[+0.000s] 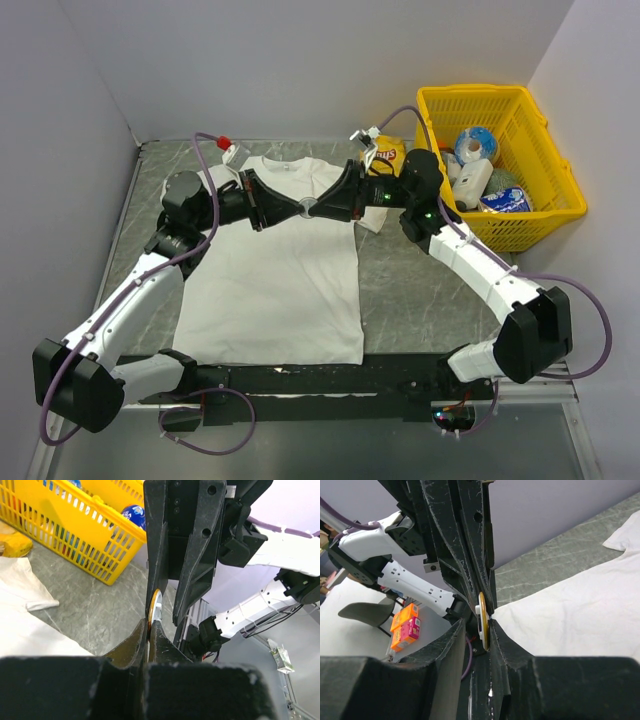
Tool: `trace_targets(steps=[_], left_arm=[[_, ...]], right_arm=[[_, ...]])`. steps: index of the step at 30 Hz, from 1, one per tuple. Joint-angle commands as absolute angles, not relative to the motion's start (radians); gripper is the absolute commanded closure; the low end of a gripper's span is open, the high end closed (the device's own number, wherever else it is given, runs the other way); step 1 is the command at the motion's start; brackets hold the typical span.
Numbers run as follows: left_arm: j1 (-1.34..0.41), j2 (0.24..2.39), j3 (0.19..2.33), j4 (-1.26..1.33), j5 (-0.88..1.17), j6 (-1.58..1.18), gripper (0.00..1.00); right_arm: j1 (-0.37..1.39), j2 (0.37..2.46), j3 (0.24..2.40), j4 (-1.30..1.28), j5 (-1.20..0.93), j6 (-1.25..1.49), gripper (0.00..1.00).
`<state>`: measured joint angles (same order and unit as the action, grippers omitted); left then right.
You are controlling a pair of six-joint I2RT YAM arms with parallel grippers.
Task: Pin the brooch onto the clothing
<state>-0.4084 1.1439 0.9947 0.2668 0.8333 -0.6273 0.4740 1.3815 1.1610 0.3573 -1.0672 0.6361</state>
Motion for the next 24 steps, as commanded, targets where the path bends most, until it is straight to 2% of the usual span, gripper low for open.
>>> trace_targets(steps=[1, 4, 12, 16, 21, 24], left_arm=[[-0.413, 1.111, 1.023, 0.232, 0.824, -0.578, 0.99], [-0.413, 1.108, 1.022, 0.241, 0.834, -0.584, 0.99], [-0.413, 1.111, 1.032, 0.238, 0.842, -0.583, 0.99], [-0.419, 1.109, 1.046, 0.232, 0.841, -0.572, 0.99], [-0.437, 1.1, 1.077, 0.187, 0.811, -0.54, 0.99], [-0.451, 1.097, 1.094, 0.17, 0.802, -0.529, 0.99]], right_arm=[[0.483, 1.385, 1.218, 0.422, -1.081, 0.644, 0.69], [0.482, 1.39, 1.221, 0.426, -1.085, 0.65, 0.75], [0.483, 1.393, 1.227, 0.416, -1.091, 0.638, 0.83], [0.482, 1.404, 1.242, 0.39, -1.088, 0.624, 0.94], [0.486, 1.405, 1.276, 0.256, -1.042, 0.54, 1.0], [0.489, 1.405, 1.298, 0.169, -1.002, 0.489, 1.0]])
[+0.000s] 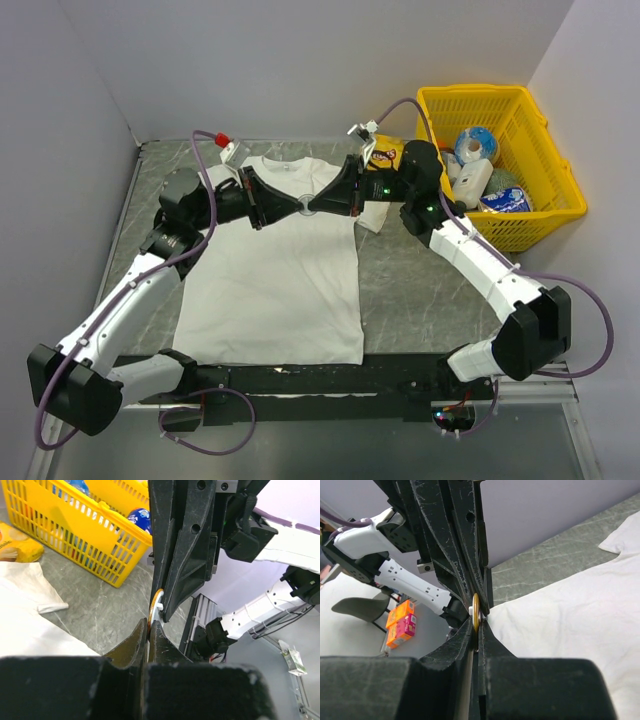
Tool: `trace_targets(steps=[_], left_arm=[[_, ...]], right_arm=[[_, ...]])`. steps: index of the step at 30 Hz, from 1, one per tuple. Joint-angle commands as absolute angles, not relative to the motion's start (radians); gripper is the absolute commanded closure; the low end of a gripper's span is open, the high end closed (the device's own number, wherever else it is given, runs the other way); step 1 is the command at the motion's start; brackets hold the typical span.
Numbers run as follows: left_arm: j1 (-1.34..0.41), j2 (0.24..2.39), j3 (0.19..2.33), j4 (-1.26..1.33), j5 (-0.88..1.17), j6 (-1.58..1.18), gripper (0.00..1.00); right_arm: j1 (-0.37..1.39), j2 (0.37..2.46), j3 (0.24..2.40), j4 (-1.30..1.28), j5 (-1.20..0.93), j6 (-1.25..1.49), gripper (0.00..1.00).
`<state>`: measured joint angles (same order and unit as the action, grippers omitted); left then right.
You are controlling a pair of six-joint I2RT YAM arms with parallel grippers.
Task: Pin the brooch onto the clothing
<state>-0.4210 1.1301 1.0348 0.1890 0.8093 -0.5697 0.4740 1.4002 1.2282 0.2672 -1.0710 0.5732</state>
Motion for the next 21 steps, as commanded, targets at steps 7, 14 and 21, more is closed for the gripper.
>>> trace_targets(steps=[7, 14, 21], left_arm=[[-0.488, 1.091, 1.123, 0.134, 0.772, -0.5, 0.99], [-0.534, 1.066, 1.15, 0.11, 0.735, -0.476, 0.99], [-0.575, 1.058, 1.184, 0.083, 0.704, -0.46, 0.99]], right_arm=[[0.506, 1.419, 1.356, 0.005, -0.905, 0.382, 1.0], [0.512, 1.451, 1.42, -0.187, -0.758, 0.324, 1.0], [0.538, 1.496, 1.479, -0.334, -0.609, 0.264, 1.0]])
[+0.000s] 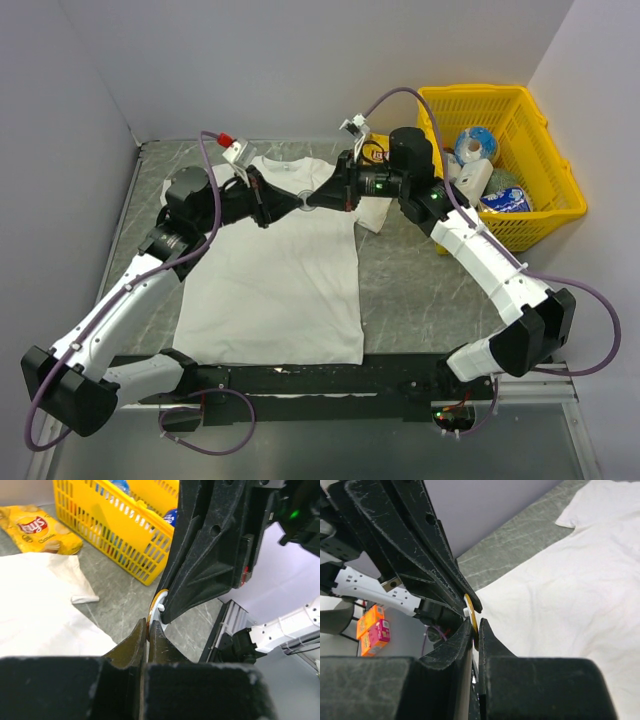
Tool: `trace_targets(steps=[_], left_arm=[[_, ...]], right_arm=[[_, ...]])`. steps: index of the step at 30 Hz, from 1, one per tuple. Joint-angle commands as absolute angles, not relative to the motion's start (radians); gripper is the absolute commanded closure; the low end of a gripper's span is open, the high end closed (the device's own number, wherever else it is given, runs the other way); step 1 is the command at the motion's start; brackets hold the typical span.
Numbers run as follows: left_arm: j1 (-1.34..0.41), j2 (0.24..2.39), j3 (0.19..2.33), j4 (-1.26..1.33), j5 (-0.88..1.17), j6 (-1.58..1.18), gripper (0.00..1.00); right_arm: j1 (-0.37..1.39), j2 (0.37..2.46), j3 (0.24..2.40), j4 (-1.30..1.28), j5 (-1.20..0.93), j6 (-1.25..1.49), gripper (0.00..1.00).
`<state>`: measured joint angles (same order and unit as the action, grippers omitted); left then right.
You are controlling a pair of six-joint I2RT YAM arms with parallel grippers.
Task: Pin the brooch onto the clothing
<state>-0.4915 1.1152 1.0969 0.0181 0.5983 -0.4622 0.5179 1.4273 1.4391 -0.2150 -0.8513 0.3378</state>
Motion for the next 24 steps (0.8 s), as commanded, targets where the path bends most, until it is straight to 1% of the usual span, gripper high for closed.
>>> trace_targets(steps=[1, 5, 11, 14, 17, 21, 24], left_arm=[[-0.58, 1.058, 1.186, 0.081, 0.698, -0.46, 0.99], [-0.603, 1.057, 1.198, 0.075, 0.675, -0.453, 0.99], [-0.615, 1.058, 1.204, 0.086, 0.644, -0.459, 0.99], [-0.617, 1.054, 1.197, 0.095, 0.608, -0.465, 0.99], [-0.617, 1.045, 1.19, 0.106, 0.568, -0.477, 0.99], [-0.617, 1.035, 1.184, 0.147, 0.546, -0.512, 0.99], [-0.617, 1.029, 1.175, 0.185, 0.563, -0.537, 0.99]], right_arm=[[0.543, 1.499, 1.491, -0.345, -0.597, 0.241, 1.0], [0.574, 1.508, 1.512, -0.397, -0.516, 0.19, 1.0], [0.594, 1.505, 1.517, -0.422, -0.494, 0.141, 0.99], [0.598, 1.5, 1.517, -0.428, -0.505, 0.12, 0.96], [0.606, 1.496, 1.514, -0.434, -0.518, 0.092, 0.88], [0.607, 1.499, 1.519, -0.466, -0.496, 0.066, 0.86], [0.609, 1.517, 1.539, -0.511, -0.437, 0.058, 0.87]])
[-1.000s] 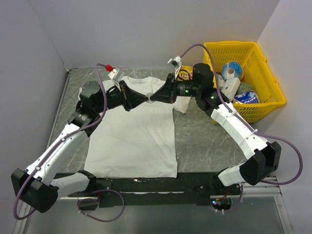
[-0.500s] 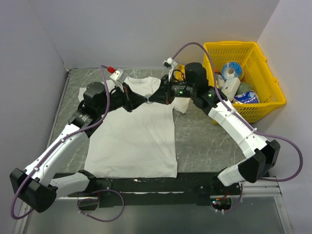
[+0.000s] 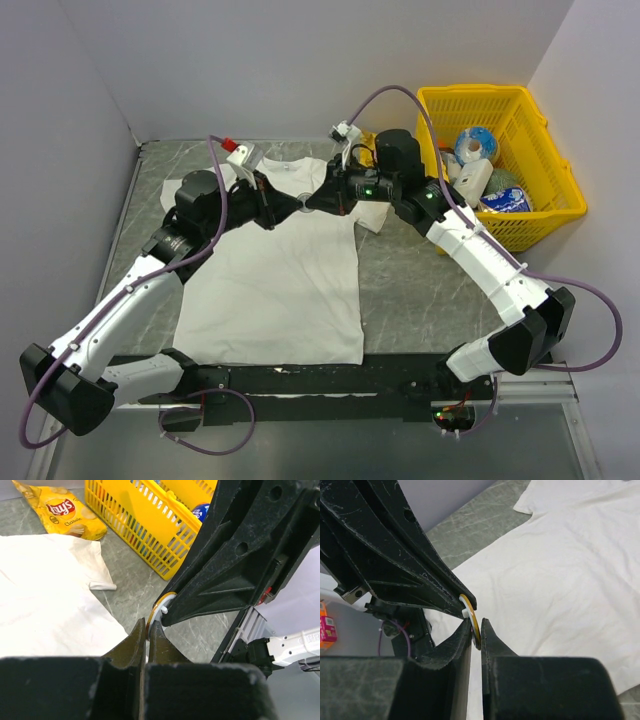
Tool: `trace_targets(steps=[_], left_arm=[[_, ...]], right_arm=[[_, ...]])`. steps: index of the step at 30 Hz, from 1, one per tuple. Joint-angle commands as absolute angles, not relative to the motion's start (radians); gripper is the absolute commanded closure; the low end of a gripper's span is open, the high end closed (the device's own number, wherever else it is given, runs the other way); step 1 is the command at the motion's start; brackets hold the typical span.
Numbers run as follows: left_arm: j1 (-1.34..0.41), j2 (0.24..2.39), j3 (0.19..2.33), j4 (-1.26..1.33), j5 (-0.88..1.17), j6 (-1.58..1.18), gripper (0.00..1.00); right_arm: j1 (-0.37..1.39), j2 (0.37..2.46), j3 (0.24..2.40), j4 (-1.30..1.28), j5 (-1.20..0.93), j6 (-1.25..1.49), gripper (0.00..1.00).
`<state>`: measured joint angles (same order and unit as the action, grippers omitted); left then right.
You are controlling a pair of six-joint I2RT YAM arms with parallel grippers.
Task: Pin the brooch onto the clothing
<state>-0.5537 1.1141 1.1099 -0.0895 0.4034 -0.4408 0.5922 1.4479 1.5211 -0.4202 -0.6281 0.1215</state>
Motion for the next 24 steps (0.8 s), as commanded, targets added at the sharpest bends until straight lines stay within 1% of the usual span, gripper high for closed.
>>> trace_targets(steps=[1, 4, 7, 8, 9, 10, 11, 13, 14, 16, 17, 20, 24], left_arm=[[-0.617, 1.026, 1.175, 0.19, 0.58, -0.543, 0.99], [-0.617, 1.02, 1.17, 0.207, 0.586, -0.557, 0.99], [-0.617, 1.016, 1.167, 0.201, 0.566, -0.558, 0.99], [-0.617, 1.012, 1.164, 0.199, 0.557, -0.554, 0.99], [-0.617, 1.011, 1.16, 0.198, 0.546, -0.554, 0.99], [-0.617, 1.011, 1.161, 0.186, 0.531, -0.549, 0.99], [-0.617, 1.009, 1.157, 0.186, 0.499, -0.548, 0.99], [-0.617, 1.008, 1.154, 0.181, 0.47, -0.548, 0.99], [-0.617, 1.008, 1.149, 0.181, 0.448, -0.549, 0.99], [-0.617, 1.009, 1.149, 0.178, 0.419, -0.548, 0.99], [-0.617, 1.011, 1.146, 0.173, 0.401, -0.545, 0.99], [-0.617, 1.02, 1.147, 0.153, 0.376, -0.537, 0.99], [-0.617, 1.026, 1.144, 0.134, 0.321, -0.526, 0.99]], right_arm=[[0.609, 1.522, 1.546, -0.52, -0.425, 0.054, 0.87], [0.614, 1.535, 1.552, -0.546, -0.396, 0.04, 0.89], [0.621, 1.528, 1.54, -0.542, -0.383, 0.02, 0.83], [0.624, 1.514, 1.533, -0.534, -0.388, 0.012, 0.78], [0.63, 1.503, 1.513, -0.516, -0.391, 0.009, 0.75], [0.63, 1.493, 1.503, -0.509, -0.391, -0.003, 0.71], [0.63, 1.473, 1.494, -0.505, -0.394, -0.026, 0.6], [0.632, 1.453, 1.47, -0.486, -0.405, -0.047, 0.52], [0.632, 1.433, 1.462, -0.482, -0.414, -0.058, 0.44], [0.632, 1.411, 1.436, -0.465, -0.428, -0.074, 0.36], [0.634, 1.392, 1.43, -0.462, -0.433, -0.08, 0.28], [0.63, 1.342, 1.396, -0.427, -0.452, -0.086, 0.16], [0.629, 1.267, 1.332, -0.365, -0.451, -0.075, 0.05]])
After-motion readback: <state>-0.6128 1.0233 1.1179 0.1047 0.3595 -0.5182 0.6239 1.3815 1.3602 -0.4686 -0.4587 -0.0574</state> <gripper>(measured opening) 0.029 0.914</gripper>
